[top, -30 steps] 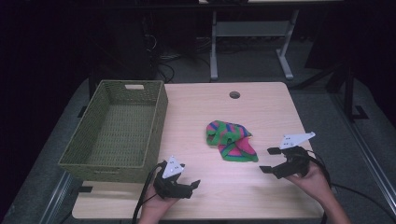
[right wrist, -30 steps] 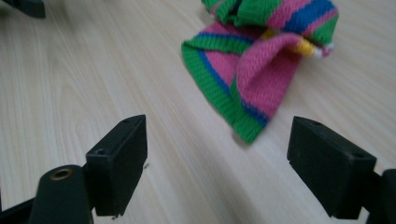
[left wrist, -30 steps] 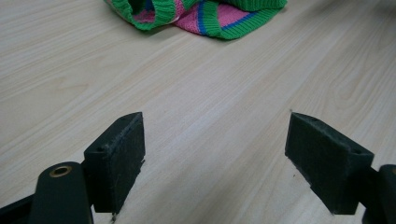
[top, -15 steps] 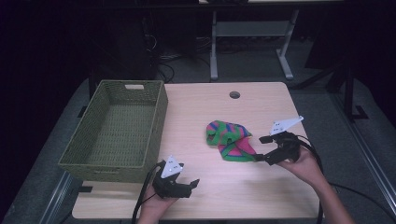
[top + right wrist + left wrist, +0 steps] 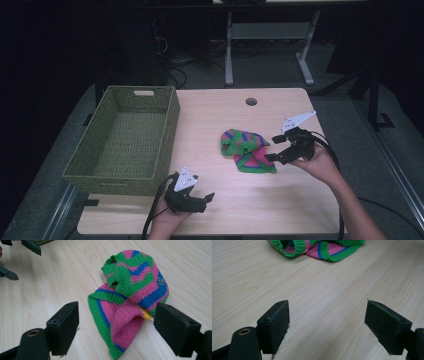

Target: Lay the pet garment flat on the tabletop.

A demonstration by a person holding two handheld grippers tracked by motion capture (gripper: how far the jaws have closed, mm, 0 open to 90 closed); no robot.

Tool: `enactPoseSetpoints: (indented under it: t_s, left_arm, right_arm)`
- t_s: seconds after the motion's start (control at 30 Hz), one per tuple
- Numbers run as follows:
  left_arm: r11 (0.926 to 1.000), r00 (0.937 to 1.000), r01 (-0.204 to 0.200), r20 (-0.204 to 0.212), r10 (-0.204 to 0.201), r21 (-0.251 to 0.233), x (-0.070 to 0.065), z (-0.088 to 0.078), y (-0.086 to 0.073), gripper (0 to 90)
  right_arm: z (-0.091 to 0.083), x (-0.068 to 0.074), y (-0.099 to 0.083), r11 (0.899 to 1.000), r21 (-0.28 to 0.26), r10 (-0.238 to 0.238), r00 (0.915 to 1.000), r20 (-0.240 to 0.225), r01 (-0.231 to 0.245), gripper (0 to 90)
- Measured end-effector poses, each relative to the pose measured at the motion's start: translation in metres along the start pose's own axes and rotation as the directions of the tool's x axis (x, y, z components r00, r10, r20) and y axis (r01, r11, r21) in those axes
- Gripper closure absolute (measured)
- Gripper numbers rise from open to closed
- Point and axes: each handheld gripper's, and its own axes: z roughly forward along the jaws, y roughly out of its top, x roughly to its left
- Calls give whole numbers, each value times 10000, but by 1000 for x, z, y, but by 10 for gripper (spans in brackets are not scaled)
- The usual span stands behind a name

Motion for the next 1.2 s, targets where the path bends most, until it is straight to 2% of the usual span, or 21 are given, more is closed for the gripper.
enactPoseSetpoints:
  t_s: [0.33, 0.47, 0.5, 0.53, 0.63, 0.77, 0.93, 1.0, 1.1, 1.2]
  left_arm:
    - [10000, 10000, -44, -12, 44, -16, 0, -1, 0, 197]
    - [10000, 10000, -24, -17, 24, -30, 0, -1, 0, 197]
    - [9999, 9999, -138, -25, 138, 66, 1, -2, 0, 196]
    - [10000, 10000, -21, -26, 21, -35, 1, -1, 0, 197]
    - [10000, 10000, -1, -38, 1, -68, 1, -1, 0, 196]
    - [9998, 9999, -155, -8, 155, 93, 2, -1, 0, 196]
    - [10000, 10000, -35, 0, 35, -43, 0, -1, 0, 197]
    - [10000, 10000, -41, 10, 41, -31, 0, -1, 0, 196]
    - [9999, 9999, -121, -1, 121, -4, 0, -1, 1, 196]
    - [10000, 10000, -40, 16, 40, -69, 0, -1, 1, 196]
  right_arm:
    - [12, -1, 23, 9980, 516, -356, 9994, 42, 353, 199]
    - [14, -2, 29, 9982, 444, -402, 9992, -9, 402, 200]
    - [15, -3, 31, 9980, 442, -444, 9990, -31, 445, 200]
    - [15, -2, 32, 9979, 483, -421, 9991, -55, 423, 201]
    - [17, -2, 37, 9977, 510, -448, 9990, -61, 451, 201]
    - [22, -4, 42, 9971, 576, -501, 9987, -87, 506, 201]
    - [29, -4, 45, 9969, 612, -493, 9988, -68, 496, 201]
    - [34, -3, 46, 9951, 794, -597, 9982, -7, 596, 201]
    - [41, -3, 48, 9939, 922, -607, 9981, -58, 610, 201]
    - [48, -4, 49, 9923, 1064, -605, 9978, -260, 630, 205]
